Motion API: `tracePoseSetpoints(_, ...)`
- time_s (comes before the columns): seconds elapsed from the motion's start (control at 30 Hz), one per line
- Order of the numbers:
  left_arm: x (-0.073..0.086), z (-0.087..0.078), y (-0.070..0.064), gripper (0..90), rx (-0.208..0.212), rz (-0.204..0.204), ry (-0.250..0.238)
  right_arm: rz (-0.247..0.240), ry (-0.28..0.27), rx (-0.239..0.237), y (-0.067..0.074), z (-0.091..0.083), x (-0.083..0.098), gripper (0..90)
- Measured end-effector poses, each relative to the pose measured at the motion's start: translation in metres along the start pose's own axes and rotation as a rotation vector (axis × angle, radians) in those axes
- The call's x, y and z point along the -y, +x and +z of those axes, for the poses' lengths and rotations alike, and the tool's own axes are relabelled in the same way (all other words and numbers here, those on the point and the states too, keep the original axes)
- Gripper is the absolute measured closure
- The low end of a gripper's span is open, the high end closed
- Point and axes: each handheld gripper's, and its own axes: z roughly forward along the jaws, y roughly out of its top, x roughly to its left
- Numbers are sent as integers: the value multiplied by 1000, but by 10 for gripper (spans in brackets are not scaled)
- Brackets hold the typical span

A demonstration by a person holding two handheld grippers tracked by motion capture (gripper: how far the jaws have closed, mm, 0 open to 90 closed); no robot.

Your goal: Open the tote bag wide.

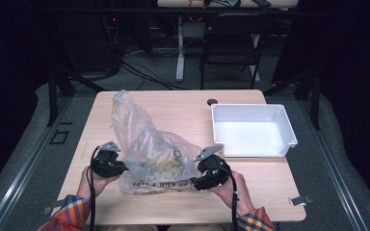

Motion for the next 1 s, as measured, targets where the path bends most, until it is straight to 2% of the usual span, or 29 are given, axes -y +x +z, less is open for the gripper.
tracePoseSetpoints(0.07,0,0,-1,898,6,8,5,-24,-17,-3,5,-1,-4,314)
tracePoseSetpoints(0.1,0,0,-2,898,0,12,3,-41,-39,6,9,-2,-6,378)
tracePoseSetpoints(0.2,0,-1,-5,899,10,16,6,-74,-65,34,16,-4,-12,678)
tracePoseSetpoints(0.27,1,-3,-7,899,17,25,14,-72,-73,30,16,-3,-11,796)
tracePoseSetpoints(0.33,3,-3,-8,899,49,20,30,-51,-75,19,12,-3,-9,866)
tracePoseSetpoints(0.43,6,-4,-12,899,68,29,57,25,-85,-7,0,-1,-3,889)
tracePoseSetpoints(0.53,7,-5,-18,899,73,41,65,90,-79,-22,-11,2,4,890)
tracePoseSetpoints(0.63,9,-6,-23,899,79,51,69,147,-47,-23,-21,10,11,890)
tracePoseSetpoints(0.73,13,-6,-28,899,93,70,88,177,-14,-20,-27,19,18,889)
tracePoseSetpoints(0.87,17,0,-35,900,93,111,151,208,54,-21,-31,31,24,889)
tracePoseSetpoints(0.97,19,8,-35,900,58,147,202,235,72,-11,-32,38,26,888)
tracePoseSetpoints(1.0,20,10,-35,900,45,139,207,228,88,-5,-32,39,26,888)
